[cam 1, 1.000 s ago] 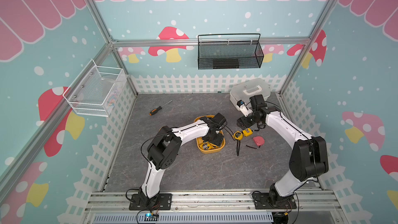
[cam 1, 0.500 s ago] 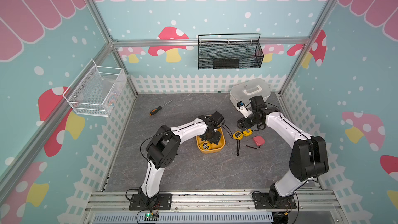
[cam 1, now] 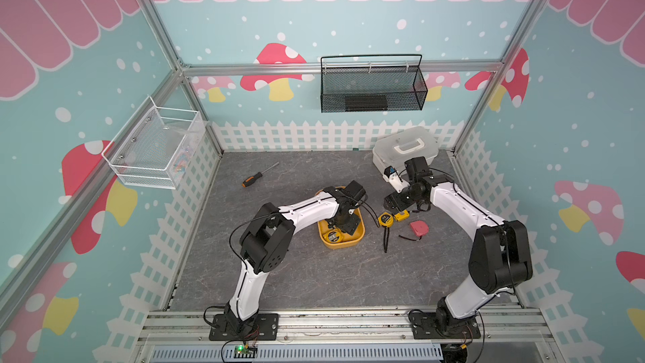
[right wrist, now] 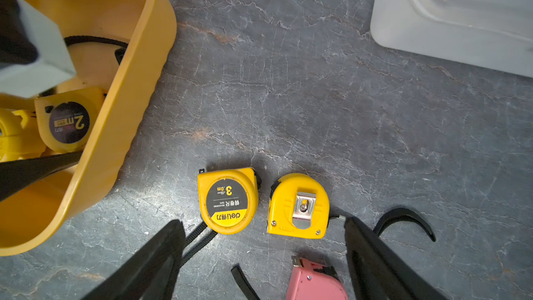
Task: Take the tape measure out of the storage box
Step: Pick up the tape measure from the storage box.
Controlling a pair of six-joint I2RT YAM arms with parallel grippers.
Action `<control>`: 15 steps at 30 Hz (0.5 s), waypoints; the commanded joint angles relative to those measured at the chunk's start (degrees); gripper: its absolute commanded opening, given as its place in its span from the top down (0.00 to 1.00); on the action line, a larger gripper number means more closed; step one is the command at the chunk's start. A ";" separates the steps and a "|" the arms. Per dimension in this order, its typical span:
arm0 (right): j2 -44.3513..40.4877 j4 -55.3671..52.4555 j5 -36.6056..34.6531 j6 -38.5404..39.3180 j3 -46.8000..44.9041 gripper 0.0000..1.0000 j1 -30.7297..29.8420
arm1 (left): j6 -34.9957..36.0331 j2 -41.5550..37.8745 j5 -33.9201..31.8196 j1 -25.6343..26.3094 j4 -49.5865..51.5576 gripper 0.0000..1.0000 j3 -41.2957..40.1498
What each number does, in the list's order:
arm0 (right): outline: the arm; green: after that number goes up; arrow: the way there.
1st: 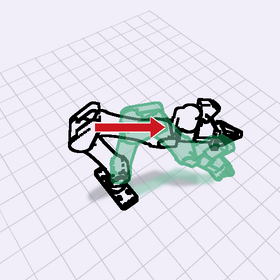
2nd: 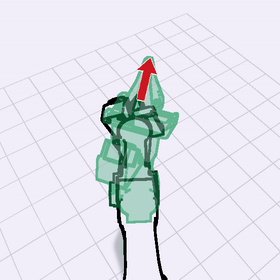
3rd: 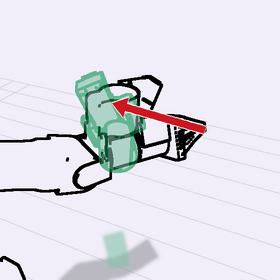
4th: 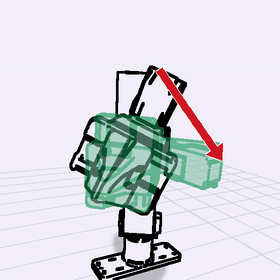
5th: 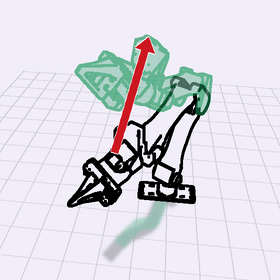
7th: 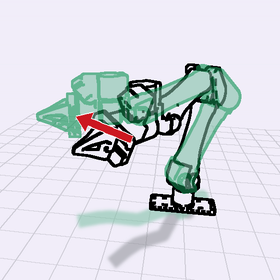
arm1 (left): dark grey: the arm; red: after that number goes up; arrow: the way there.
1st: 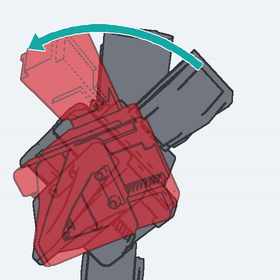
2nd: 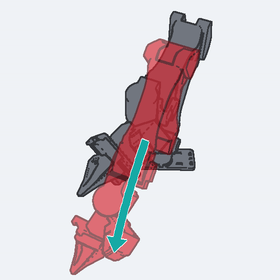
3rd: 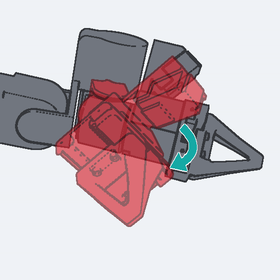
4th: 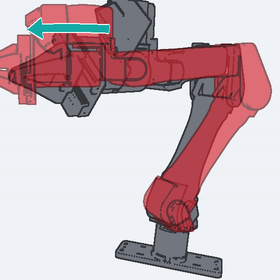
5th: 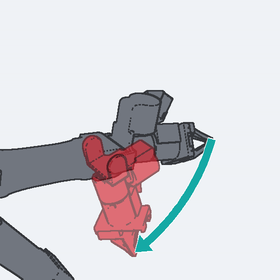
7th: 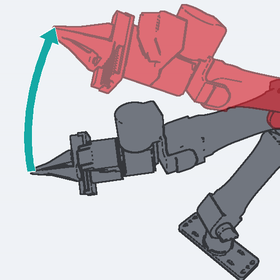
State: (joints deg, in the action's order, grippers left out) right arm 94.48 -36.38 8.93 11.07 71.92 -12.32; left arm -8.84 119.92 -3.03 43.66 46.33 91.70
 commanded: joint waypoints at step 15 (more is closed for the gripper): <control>-1.58 -0.38 0.85 -0.30 -1.43 0.19 0.47 | 3.68 4.19 0.66 0.11 1.10 0.30 3.16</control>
State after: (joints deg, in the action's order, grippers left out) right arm 94.30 -36.40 8.95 11.05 71.33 -12.32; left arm -6.13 122.83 -2.55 43.66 46.94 93.06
